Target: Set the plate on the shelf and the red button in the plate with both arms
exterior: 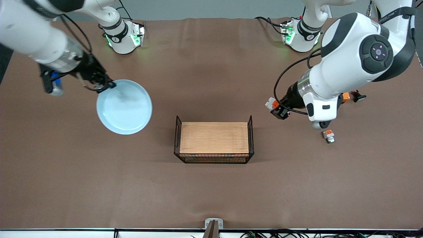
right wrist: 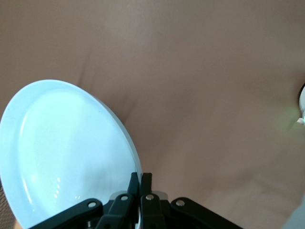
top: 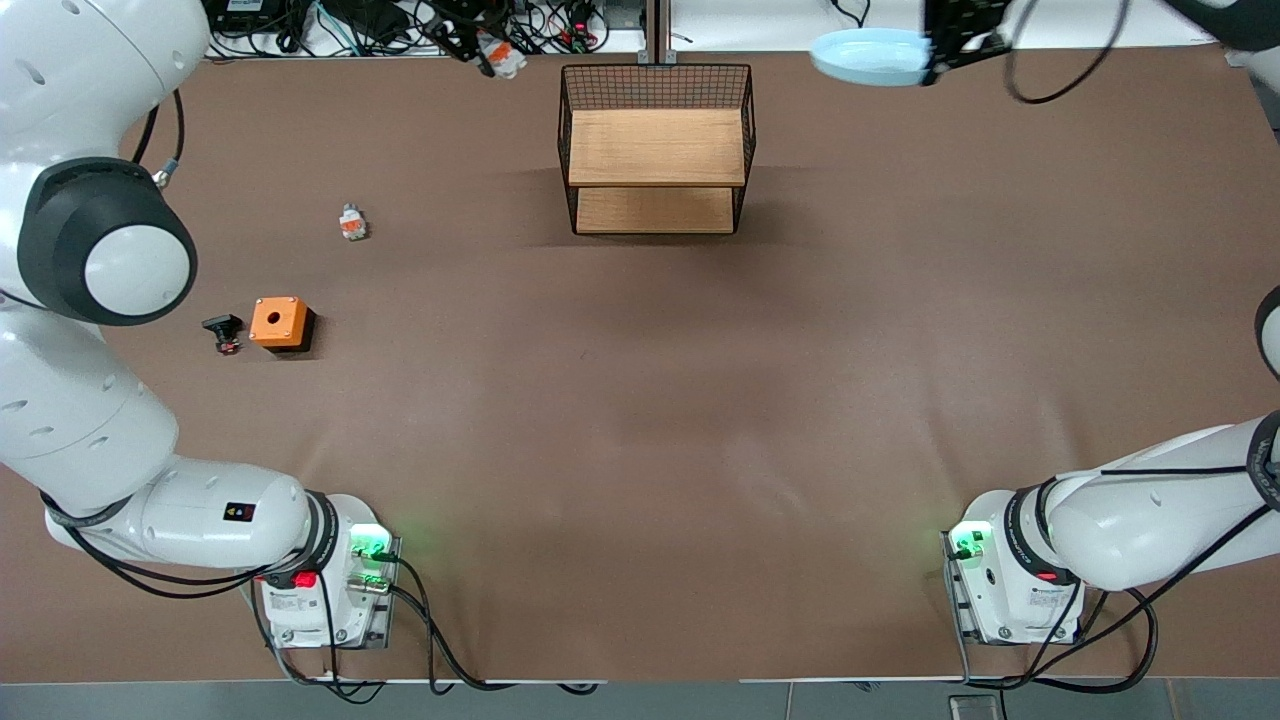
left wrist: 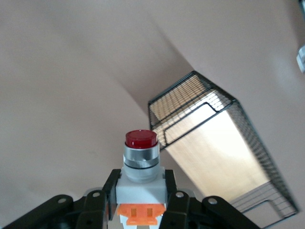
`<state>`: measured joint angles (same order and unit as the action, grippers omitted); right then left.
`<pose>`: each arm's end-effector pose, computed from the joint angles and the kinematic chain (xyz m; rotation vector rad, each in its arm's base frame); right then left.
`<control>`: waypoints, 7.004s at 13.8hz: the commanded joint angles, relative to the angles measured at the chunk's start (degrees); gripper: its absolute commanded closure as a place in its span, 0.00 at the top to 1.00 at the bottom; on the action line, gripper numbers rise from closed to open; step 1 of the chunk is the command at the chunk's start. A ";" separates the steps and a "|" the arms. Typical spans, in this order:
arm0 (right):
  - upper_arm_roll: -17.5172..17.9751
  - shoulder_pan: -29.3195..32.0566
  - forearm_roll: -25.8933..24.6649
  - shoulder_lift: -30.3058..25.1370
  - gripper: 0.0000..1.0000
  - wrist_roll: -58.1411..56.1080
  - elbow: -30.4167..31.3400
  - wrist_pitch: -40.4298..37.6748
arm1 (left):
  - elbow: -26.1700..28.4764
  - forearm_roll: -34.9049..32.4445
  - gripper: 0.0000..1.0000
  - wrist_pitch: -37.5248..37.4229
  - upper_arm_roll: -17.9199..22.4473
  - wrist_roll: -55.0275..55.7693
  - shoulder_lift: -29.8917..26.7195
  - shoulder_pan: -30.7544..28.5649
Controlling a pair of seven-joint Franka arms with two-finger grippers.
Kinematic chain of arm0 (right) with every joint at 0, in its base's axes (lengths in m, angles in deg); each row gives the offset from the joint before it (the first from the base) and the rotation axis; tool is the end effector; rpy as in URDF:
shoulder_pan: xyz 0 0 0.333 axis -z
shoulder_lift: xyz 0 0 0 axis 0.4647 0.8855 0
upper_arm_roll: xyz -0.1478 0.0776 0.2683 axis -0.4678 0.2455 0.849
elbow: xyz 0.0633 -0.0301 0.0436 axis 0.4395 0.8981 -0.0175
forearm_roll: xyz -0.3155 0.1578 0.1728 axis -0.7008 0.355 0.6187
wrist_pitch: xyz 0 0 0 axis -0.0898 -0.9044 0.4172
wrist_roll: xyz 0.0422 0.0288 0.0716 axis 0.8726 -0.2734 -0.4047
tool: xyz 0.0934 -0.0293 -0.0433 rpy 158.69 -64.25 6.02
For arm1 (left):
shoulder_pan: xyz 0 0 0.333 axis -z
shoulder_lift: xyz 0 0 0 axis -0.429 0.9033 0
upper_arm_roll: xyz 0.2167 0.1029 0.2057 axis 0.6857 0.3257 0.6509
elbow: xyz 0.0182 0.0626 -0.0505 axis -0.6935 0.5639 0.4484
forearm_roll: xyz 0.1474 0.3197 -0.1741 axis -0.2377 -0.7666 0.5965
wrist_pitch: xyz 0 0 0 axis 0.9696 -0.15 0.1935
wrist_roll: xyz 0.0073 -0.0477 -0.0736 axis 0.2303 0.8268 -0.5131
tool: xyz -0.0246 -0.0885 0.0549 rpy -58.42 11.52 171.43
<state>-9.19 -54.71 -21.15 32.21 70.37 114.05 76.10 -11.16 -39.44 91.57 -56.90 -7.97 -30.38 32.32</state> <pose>0.5194 0.2048 0.5924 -2.5304 1.7208 0.2371 0.5932 -0.2839 0.5528 2.5985 1.3850 -0.2825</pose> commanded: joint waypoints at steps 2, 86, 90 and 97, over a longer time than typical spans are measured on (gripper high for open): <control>-0.36 -10.66 -3.66 0.04 0.00 17.06 -0.03 5.15 | -1.68 -1.01 0.30 1.57 0.04 13.20 0.76 2.75; -0.80 22.53 -11.05 17.27 1.00 -88.54 -20.69 -12.76 | -9.85 -12.79 0.30 23.71 17.97 46.72 21.59 34.22; -0.80 22.97 -11.67 17.35 1.00 -88.54 -20.77 -12.76 | -9.85 -12.79 0.30 26.08 18.14 46.63 23.26 34.22; -0.80 26.75 -11.06 17.36 1.00 -92.14 -22.26 -12.85 | -9.77 -12.79 0.31 27.23 18.67 46.46 24.84 34.22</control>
<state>-10.96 -28.96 -32.15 50.66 -20.93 92.13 63.35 -19.16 -51.49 118.40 -39.10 37.64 -6.77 65.74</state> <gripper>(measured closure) 0.000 0.586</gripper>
